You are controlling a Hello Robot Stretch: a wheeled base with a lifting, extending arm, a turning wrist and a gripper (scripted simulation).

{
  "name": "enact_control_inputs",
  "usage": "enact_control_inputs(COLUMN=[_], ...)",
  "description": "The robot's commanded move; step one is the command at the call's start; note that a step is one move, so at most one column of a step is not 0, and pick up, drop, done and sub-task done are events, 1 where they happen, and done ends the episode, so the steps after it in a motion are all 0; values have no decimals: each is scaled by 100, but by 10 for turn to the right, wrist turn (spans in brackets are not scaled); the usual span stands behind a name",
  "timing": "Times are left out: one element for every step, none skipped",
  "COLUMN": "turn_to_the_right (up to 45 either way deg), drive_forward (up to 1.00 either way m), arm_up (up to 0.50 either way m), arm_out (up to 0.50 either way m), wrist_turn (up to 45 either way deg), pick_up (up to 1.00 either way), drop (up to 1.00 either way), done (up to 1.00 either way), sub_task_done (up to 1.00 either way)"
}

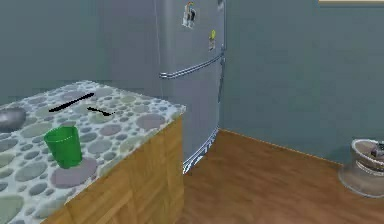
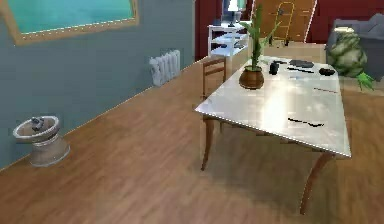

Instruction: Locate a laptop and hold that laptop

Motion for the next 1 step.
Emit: enact_control_inputs(turn_to_the_right=[450], drive_forward=[0], arm_up=[0], arm_out=[0], wrist_turn=[0], pick_up=[0], drop=[0], done=[0], sub_task_done=[0])
